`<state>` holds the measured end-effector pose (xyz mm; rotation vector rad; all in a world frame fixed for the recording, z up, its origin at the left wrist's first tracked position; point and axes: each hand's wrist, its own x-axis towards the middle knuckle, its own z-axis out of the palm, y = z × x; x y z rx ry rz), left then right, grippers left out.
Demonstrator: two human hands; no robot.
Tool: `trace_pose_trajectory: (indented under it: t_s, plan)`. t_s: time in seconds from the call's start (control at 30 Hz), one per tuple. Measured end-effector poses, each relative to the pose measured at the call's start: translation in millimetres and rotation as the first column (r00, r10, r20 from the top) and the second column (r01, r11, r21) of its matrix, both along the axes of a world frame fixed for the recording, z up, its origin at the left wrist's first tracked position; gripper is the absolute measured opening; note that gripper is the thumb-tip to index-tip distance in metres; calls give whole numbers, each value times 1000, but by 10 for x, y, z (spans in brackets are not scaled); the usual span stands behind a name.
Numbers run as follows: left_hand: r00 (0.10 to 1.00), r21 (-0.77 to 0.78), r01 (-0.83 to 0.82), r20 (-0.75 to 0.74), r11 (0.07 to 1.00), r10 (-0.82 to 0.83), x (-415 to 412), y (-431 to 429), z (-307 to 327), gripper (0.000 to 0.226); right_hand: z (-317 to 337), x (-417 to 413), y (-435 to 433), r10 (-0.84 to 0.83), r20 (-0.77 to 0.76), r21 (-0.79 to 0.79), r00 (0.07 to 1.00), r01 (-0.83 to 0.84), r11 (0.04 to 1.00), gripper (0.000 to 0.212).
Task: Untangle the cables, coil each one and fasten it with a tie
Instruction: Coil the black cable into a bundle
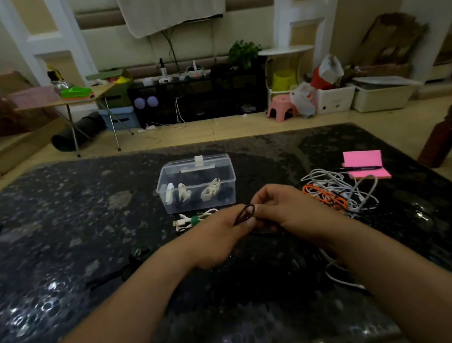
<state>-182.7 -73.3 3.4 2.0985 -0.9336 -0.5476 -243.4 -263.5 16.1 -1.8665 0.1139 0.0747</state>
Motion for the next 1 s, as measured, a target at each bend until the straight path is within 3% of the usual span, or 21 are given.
trace_pose_trajectory:
  t_s: [0.13,0.23,0.37,0.5,0.63,0.77,0.93,1.0]
  plan:
    - [955,21,-267,138,963,262,113,46,36,39,139,15,-229,26,-105,-97,994,-36,995,19]
    - [913,-67,-409,-26,910,408,151,60,-12,42,161,10,-325,12,-138,6,990,-12,1000,20]
    - [902,-143,-399,-236,906,361,47,-52,-140,52,8,25,-89,-93,-102,161,990,109,981,22]
    - [902,-228,-339,-353,913,247,-90,-190,-96,9,-128,68,78,-111,-66,223,992,123,967,19]
    - [831,-375,-427,-521,823,194,-149,-201,-94,33,-98,37,73,-57,60,-73,997,62,995,18]
    - [771,-427,-534,-600,730,213,-169,-226,-69,40,-146,-29,295,114,137,-363,984,-57,930,27]
    - [539,-465,-769,-841,439,53,7,-128,123,39,-210,-43,360,114,98,-568,989,-39,822,18]
    - [515,-463,-815,-854,347,70,157,-16,152,38,-178,-50,241,155,65,-625,986,-81,776,15]
